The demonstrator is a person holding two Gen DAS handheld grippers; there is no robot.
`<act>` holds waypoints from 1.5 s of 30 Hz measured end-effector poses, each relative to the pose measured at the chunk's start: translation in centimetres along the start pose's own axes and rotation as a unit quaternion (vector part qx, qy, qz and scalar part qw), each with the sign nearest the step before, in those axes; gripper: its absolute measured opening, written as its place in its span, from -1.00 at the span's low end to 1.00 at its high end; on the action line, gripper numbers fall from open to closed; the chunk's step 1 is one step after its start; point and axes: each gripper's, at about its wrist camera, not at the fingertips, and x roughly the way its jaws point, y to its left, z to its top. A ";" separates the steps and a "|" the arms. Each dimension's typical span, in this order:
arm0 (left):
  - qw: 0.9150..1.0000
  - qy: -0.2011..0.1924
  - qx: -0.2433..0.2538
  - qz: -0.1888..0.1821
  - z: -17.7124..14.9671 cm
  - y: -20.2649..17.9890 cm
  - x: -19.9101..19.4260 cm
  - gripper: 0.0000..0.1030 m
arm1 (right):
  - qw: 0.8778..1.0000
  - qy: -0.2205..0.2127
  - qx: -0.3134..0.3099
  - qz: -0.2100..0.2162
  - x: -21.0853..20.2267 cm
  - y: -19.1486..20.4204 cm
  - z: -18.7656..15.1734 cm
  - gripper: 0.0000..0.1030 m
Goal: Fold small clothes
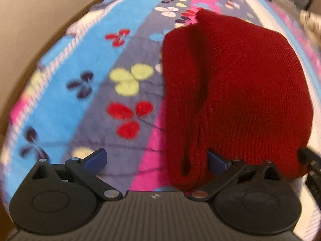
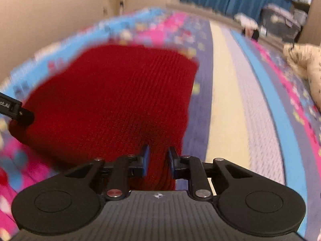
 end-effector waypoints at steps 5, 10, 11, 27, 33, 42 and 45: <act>1.000 -0.005 0.012 0.005 -0.1 0.0 -2.4 1.00 | 0.999 -0.020 0.036 0.026 -2.1 -1.2 -0.7 -0.46; 0.997 -0.009 0.075 0.029 -2.3 -1.8 -7.8 1.00 | 0.992 -0.046 0.108 0.056 -9.9 -3.5 -1.3 0.43; 0.996 -0.011 0.079 0.032 -3.2 -2.2 -9.2 1.00 | 0.990 -0.049 0.119 0.063 -11.8 -3.7 -1.6 0.54; 0.994 -0.052 0.096 0.012 -14.9 -3.2 -22.8 1.00 | 0.981 -0.093 0.152 0.080 -27.7 -2.5 -10.8 0.73; 0.991 -0.072 0.107 0.017 -15.3 -3.5 -23.9 1.00 | 0.980 -0.109 0.151 0.075 -28.6 -2.2 -10.8 0.73; 0.993 -0.055 0.100 0.008 -14.9 -2.8 -22.7 1.00 | 0.982 -0.097 0.143 0.073 -28.1 -1.6 -10.5 0.73; 0.994 -0.047 0.095 0.005 -14.4 -2.7 -22.0 1.00 | 0.983 -0.090 0.142 0.074 -27.5 -1.5 -10.3 0.73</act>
